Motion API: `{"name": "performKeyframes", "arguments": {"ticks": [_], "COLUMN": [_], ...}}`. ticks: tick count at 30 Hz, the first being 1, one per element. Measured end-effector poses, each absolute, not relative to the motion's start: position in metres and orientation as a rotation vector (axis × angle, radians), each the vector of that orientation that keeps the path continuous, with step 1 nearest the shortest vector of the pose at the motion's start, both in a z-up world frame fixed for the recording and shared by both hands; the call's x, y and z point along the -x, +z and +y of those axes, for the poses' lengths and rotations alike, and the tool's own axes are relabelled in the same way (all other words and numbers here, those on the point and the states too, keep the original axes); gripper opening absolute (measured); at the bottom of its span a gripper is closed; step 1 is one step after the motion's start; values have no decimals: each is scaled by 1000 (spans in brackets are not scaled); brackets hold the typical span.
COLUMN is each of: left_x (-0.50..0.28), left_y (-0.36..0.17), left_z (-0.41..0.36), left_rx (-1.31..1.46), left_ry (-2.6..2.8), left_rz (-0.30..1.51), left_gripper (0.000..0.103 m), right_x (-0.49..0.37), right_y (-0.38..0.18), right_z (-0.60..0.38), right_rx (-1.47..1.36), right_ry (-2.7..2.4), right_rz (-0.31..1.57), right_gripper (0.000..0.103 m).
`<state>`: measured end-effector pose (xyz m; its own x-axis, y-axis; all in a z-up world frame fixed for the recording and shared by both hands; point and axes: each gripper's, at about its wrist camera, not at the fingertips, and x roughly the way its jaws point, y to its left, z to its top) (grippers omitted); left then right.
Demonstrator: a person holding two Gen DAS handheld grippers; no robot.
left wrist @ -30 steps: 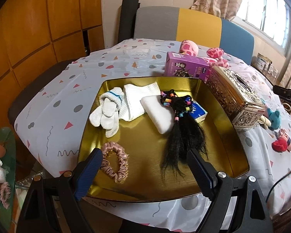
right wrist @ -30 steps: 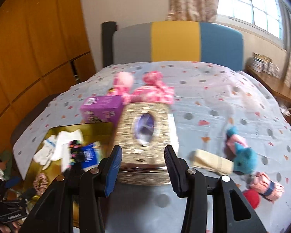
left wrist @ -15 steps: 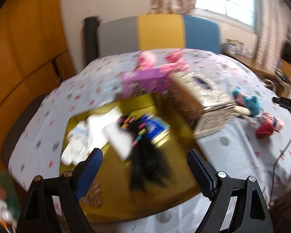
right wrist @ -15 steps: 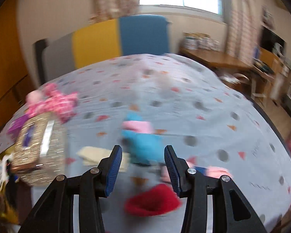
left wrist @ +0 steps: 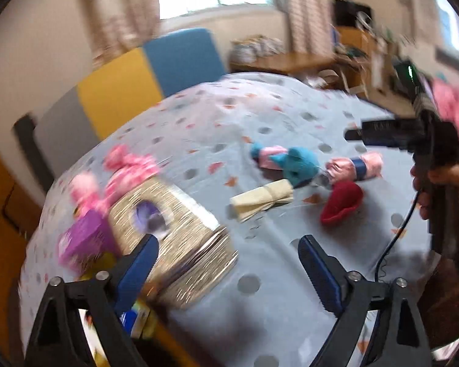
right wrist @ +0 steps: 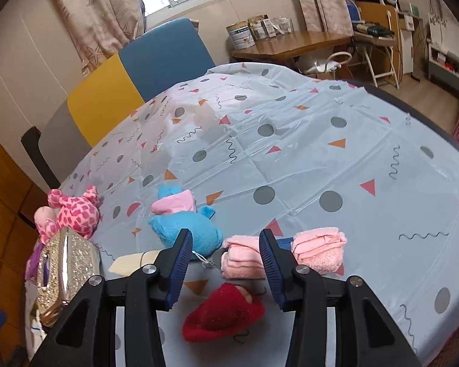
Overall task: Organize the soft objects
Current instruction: 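Move both grippers back to the remaining items on the table, then grasp the beige mesh cloth roll with the left gripper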
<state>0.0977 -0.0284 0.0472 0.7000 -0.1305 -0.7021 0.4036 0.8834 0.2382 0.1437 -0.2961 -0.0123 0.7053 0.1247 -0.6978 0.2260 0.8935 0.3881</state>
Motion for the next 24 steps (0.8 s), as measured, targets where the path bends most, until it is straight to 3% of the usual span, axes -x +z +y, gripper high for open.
{"name": "performKeyframes", "arguments": {"ticks": [11,23,24], "left_x": [-171,-237,-240], "left_y": [-22,-83,-86], "left_z": [-131,-153,-153], "left_rx": [-668,-721,-714], "left_ry": [-369,-275,-273], "left_rz": [829,947,949], "left_gripper": [93,93,88], "right_x": [-142,-140,-139], "right_y": [-17,-25,-25], "right_z": [-321,-339,-341], "right_rx": [-653,-792,-804], "right_ry": [-47,-23,-27], "right_rz": [786,795,789], "right_gripper": [46,46,46]}}
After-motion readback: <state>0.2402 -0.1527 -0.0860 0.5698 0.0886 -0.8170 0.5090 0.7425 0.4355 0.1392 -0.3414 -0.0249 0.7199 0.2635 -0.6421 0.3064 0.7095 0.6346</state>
